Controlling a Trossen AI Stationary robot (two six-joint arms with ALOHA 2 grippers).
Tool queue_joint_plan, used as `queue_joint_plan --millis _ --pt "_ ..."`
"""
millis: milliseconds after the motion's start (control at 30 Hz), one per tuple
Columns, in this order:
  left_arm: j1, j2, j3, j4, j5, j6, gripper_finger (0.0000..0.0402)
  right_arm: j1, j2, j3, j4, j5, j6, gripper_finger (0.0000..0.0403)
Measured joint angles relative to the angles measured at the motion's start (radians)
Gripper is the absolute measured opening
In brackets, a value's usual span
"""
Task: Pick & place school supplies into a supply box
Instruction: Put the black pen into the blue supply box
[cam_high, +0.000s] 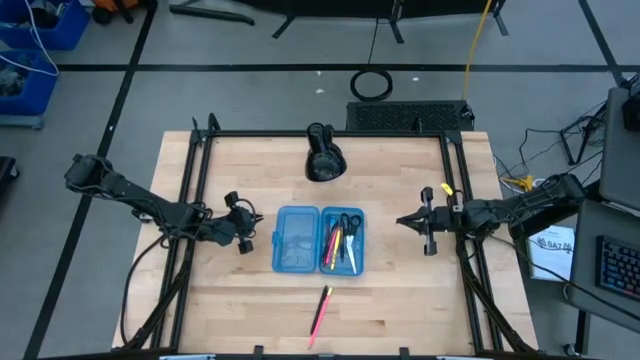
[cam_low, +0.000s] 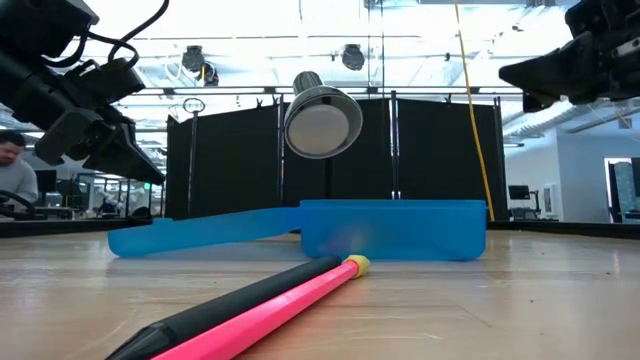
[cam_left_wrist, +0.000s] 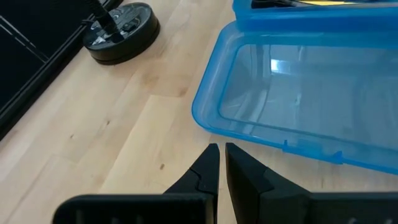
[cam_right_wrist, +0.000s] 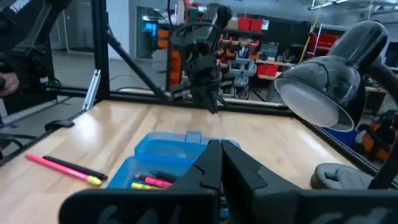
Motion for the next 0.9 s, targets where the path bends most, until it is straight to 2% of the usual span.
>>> queue_joint_plan --millis 233,400,467,533,633,700,900 --pt "0.001 0.0 0.0 0.064 -0.013 0.005 0.0033 0.0 0.0 -0.001 -0.005 0.0 -0.019 0.0" --pt "-0.045 0.0 0.0 0.275 0.101 -0.027 0.0033 0.001 0.001 -0.001 -0.004 -0.044 -0.029 0.0" --pt "-0.093 0.016 0.019 0.295 0.074 -0.091 0.0033 0.001 0.0 -0.001 0.006 -0.072 -0.064 0.0" --pt "-0.158 0.059 0.058 0.269 -0.009 -0.165 0.0033 0.001 0.001 -0.001 0.033 -0.083 -0.083 0.0" --pt "-0.251 0.176 0.163 0.219 -0.132 -0.241 0.0033 0.001 0.005 -0.002 0.035 -0.101 -0.078 0.0" --pt "-0.294 0.278 0.259 0.176 -0.177 -0.265 0.0033 0.001 0.005 -0.002 0.039 -0.104 -0.071 0.0" --pt "-0.33 0.596 0.62 -0.002 -0.185 -0.389 0.0033 0.001 0.011 -0.002 0.007 -0.132 -0.046 0.0"
